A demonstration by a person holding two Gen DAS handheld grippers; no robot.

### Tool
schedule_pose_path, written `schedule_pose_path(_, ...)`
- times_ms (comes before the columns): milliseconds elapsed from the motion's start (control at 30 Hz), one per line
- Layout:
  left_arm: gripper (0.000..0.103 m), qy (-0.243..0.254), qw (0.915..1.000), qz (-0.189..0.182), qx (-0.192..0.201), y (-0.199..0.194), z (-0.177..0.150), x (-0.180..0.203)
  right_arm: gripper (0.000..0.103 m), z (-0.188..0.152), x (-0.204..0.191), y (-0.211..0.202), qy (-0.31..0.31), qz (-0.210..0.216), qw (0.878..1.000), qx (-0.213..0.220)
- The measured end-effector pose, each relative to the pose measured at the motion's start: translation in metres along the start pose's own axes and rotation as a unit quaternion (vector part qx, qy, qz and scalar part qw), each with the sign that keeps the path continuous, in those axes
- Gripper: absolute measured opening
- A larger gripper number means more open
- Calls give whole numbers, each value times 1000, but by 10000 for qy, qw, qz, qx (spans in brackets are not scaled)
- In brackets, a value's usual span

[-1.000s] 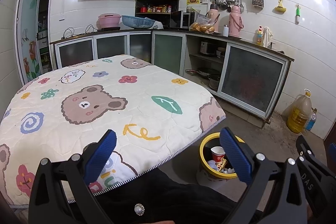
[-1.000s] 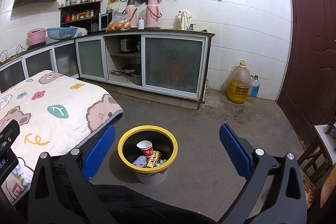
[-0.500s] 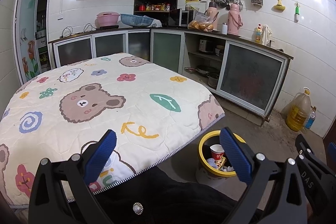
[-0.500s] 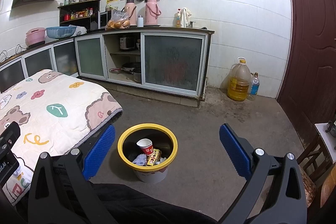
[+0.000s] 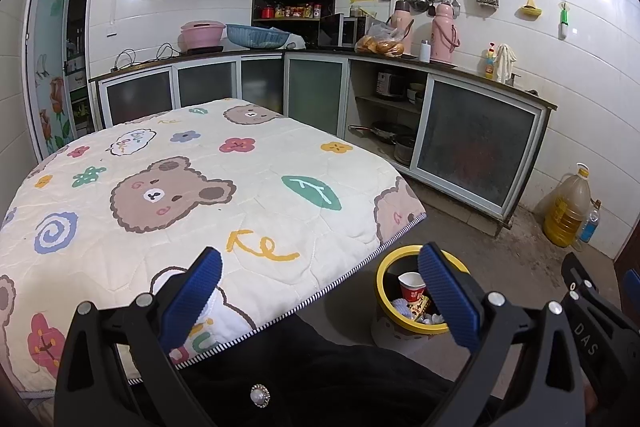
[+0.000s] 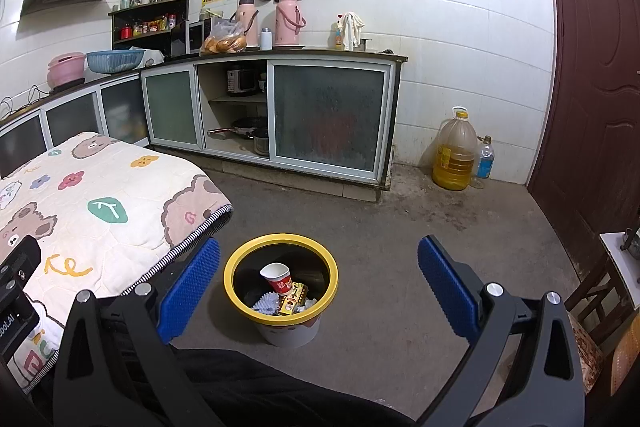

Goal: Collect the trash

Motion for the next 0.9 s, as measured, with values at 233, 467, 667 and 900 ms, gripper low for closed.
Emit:
schedule_pose_path(233, 95, -1, 10000, 2, -2, 0, 0, 1, 95, 0, 0, 0, 0, 2, 10000, -2)
schedule_pose_path(467, 95, -1, 10000, -3, -7, 0, 0, 1, 95, 0, -1, 0, -2, -1, 10000, -13)
schedule_pose_path(667, 95, 4, 10000, -9, -9, 0, 0, 2, 95, 0, -1, 1, 1, -1, 10000, -23)
schedule_pose_path(900, 95, 6, 10000, -45, -5, 0, -2, 5, 95, -2, -1, 1, 7, -8, 10000, -48)
Point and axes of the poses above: each gripper's, at about its wrist camera, not at the fingertips, and y roughly the way its jaws point, x to its right, z to its top, the point moved 6 cm from there along y, roughly the way its jaws point, and after that the axes turned 11 degrees about x, right-handed, at the moved point
